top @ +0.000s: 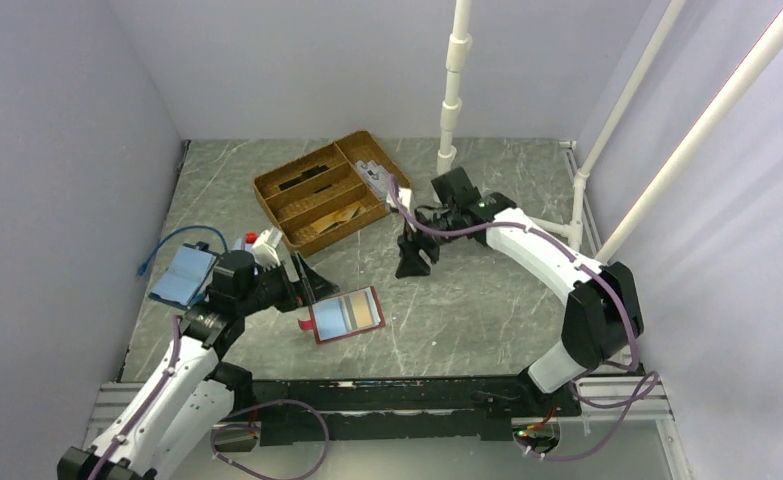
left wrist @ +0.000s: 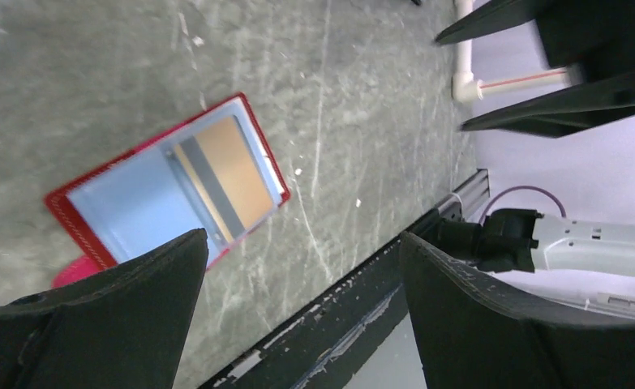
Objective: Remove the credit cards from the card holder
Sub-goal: Pick up the card holder from the center of the board.
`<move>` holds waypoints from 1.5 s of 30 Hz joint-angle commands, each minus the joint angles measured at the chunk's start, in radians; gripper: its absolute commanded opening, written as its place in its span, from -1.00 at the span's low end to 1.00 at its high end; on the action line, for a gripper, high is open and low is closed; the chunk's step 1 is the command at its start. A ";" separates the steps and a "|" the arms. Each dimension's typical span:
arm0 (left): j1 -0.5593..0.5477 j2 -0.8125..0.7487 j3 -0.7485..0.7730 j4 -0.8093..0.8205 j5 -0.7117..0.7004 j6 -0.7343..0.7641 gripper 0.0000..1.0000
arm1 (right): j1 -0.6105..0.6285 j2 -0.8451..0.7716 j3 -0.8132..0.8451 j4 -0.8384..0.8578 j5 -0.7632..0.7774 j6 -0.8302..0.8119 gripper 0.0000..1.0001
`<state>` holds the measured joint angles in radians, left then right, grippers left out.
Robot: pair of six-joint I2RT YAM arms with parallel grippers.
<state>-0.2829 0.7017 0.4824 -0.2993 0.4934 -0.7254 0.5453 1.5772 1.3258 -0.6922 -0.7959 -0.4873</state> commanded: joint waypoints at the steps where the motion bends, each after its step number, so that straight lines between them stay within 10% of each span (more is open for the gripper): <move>1: -0.142 -0.062 -0.020 0.048 -0.128 -0.134 0.84 | -0.008 -0.119 -0.199 0.162 -0.045 -0.012 0.27; 12: -0.416 0.077 -0.007 0.035 -0.441 -0.159 0.78 | -0.021 -0.095 -0.282 0.236 -0.115 -0.012 0.30; 45: -0.433 0.248 -0.049 0.182 -0.477 -0.209 0.78 | 0.087 0.073 -0.264 0.340 0.056 0.182 0.02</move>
<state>-0.7105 0.9531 0.4446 -0.1604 0.0357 -0.9157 0.6243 1.6497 1.0172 -0.3725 -0.7624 -0.3210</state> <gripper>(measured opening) 0.892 0.515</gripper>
